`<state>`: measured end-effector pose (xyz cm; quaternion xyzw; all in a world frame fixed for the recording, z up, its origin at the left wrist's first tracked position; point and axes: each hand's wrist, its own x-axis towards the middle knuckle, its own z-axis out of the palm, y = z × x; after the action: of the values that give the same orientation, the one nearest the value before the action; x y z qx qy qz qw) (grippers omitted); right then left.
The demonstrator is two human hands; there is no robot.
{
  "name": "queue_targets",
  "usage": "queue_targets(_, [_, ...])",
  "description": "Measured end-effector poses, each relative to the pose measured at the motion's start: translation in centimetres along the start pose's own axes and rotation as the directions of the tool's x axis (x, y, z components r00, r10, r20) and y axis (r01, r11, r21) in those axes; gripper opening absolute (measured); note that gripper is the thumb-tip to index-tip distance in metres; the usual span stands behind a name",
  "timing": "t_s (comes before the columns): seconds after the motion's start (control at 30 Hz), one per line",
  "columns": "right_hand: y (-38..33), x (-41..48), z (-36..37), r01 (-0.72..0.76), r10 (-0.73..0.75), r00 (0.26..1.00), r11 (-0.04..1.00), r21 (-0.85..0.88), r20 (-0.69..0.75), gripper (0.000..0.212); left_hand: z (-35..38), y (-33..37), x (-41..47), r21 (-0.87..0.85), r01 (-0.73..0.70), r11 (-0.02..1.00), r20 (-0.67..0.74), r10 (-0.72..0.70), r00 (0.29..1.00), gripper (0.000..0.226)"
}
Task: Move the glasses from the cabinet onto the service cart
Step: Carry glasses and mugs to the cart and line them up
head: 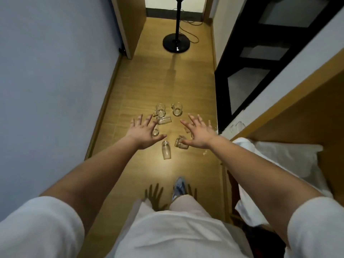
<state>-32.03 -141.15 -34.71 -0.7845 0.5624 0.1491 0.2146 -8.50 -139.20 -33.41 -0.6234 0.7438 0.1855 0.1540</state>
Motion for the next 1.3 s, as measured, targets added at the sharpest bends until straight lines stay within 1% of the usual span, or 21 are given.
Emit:
queue_targets(0.1, [3.6, 4.6, -5.3, 0.041, -0.04, 0.999, 0.996, -0.077, 0.014, 0.085, -3.6, 0.7, 5.6, 0.018, -0.037, 0.999, -0.018, 0.038, 0.999, 0.089])
queue_targets(0.23, [5.9, 9.7, -8.8, 0.023, -0.021, 0.999, 0.999, -0.039, 0.03, 0.088, -5.8, -0.3, 11.3, 0.073, -0.064, 0.995, -0.007, 0.065, 0.998, 0.092])
queue_targets(0.33, [6.6, 13.0, -8.4, 0.001, -0.002, 0.998, 1.0, 0.008, 0.063, 0.091, -5.7, -1.7, 15.2, 0.096, -0.083, 0.992, 0.047, 0.079, 0.996, 0.09])
queue_targets(0.4, [7.3, 15.4, -7.7, -0.041, 0.038, 0.994, 0.999, 0.032, 0.101, 0.092, -5.8, -2.4, 18.3, 0.112, -0.114, 0.987, 0.085, 0.104, 0.991, 0.09])
queue_targets(0.53, [7.7, 20.6, -7.2, -0.094, 0.087, 0.982, 0.995, 0.038, 0.166, 0.086, -6.3, -4.1, 24.3, 0.103, -0.177, 0.979, 0.14, 0.162, 0.977, 0.087])
queue_targets(0.7, [6.8, 28.3, -7.3, -0.229, 0.207, 0.963, 0.966, 0.121, 0.17, 0.077, -6.4, -8.4, 32.6, 0.132, -0.275, 0.952, 0.191, 0.248, 0.95, 0.086])
queue_targets(0.83, [5.7, 34.8, -6.4, -0.264, 0.234, 0.959, 0.943, 0.203, 0.158, 0.078, -6.4, -12.3, 38.5, 0.165, -0.302, 0.939, 0.242, 0.259, 0.935, 0.088])
queue_targets(0.93, [5.7, 38.5, -5.0, -0.282, 0.236, 0.953, 0.921, 0.268, 0.191, 0.085, -5.6, -14.3, 41.5, 0.128, -0.289, 0.949, 0.273, 0.246, 0.93, 0.09])
queue_targets(1.03, [6.9, 40.9, -3.3, -0.266, 0.218, 0.957, 0.922, 0.283, 0.19, 0.086, -4.0, -15.1, 43.9, 0.063, -0.255, 0.965, 0.243, 0.233, 0.942, 0.091])
queue_targets(1.1, [8.3, 42.9, -1.9, -0.238, 0.2, 0.967, 0.928, 0.286, 0.156, 0.081, -2.9, -15.3, 46.0, -0.015, -0.206, 0.978, 0.21, 0.205, 0.956, 0.09])
queue_targets(1.17, [9.6, 44.9, -0.6, -0.214, 0.198, 0.977, 0.926, 0.311, 0.082, 0.076, -1.5, -15.0, 47.9, -0.079, -0.163, 0.983, 0.183, 0.175, 0.967, 0.088])
queue_targets(1.23, [11.1, 47.6, 0.8, -0.2, 0.215, 0.977, 0.89, 0.41, 0.01, 0.075, 0.2, -14.8, 50.2, -0.146, -0.105, 0.984, 0.153, 0.128, 0.98, 0.087])
queue_targets(1.3, [12.7, 50.2, 2.2, -0.205, 0.221, 0.975, 0.846, 0.492, 0.026, 0.081, 2.3, -14.4, 52.5, -0.222, -0.04, 0.974, 0.122, 0.068, 0.99, 0.086])
